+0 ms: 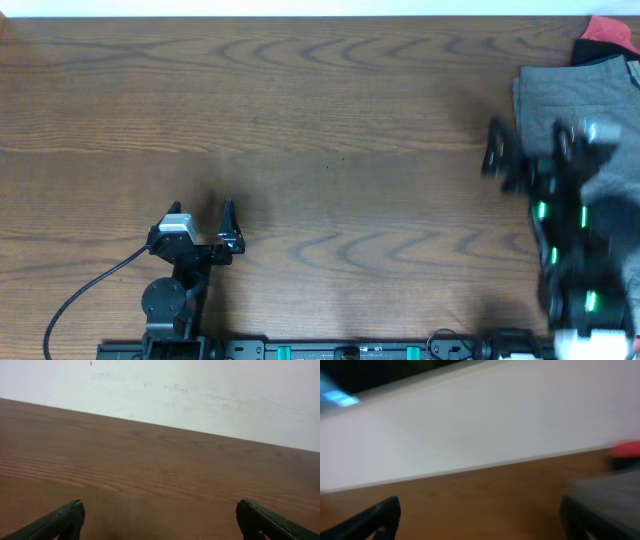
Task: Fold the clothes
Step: 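Reach the right gripper to the grey shorts on the clothes stack and grasp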
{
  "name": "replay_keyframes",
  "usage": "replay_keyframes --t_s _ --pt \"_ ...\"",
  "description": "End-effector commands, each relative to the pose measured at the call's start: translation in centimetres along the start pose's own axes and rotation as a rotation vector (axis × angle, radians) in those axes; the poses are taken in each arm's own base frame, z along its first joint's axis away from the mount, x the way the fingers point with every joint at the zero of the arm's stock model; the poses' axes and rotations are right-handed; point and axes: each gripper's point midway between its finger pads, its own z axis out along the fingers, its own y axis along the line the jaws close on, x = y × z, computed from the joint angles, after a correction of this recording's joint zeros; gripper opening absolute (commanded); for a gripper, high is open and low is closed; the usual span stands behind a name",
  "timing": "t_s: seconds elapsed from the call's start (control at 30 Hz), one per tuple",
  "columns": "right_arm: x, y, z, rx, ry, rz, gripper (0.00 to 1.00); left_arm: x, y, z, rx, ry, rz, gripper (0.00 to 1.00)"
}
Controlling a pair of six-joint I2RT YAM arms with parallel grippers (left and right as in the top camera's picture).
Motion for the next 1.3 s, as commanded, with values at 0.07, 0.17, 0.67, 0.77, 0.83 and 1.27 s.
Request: replay_keyframes --t_s 0.07,0.17,0.67,0.77,0.83,1.27 --pt "-0.7 -6.3 7.9 0.368 0.235 -0.175 0.99 1.5 0.2 0.1 -0.002 0.045 0.014 0.98" --pt "-0.3 -8.5 11.7 0.491 0.357 -0.207 0.99 1.5 0.2 0.1 -0.002 0.045 0.014 0.98" --pt "13.8 -16.7 22.3 0.671 0.767 -0.556 0.97 1.5 0.2 0.1 -0.002 0.045 0.014 0.98" --pt "15.4 -18.4 22.8 0.731 0.781 -0.576 0.94 1.5 0.2 0.1 -0.002 0.045 0.014 0.98" --pt "16.4 -19.1 23.1 0.737 0.796 -0.581 0.95 1.5 0.2 0.1 -0.002 0.045 0.014 0.98" --pt "20.7 -21.9 23.5 0.744 0.871 -0.564 0.87 1.5 0.2 0.1 -0.002 0.045 0.014 0.98"
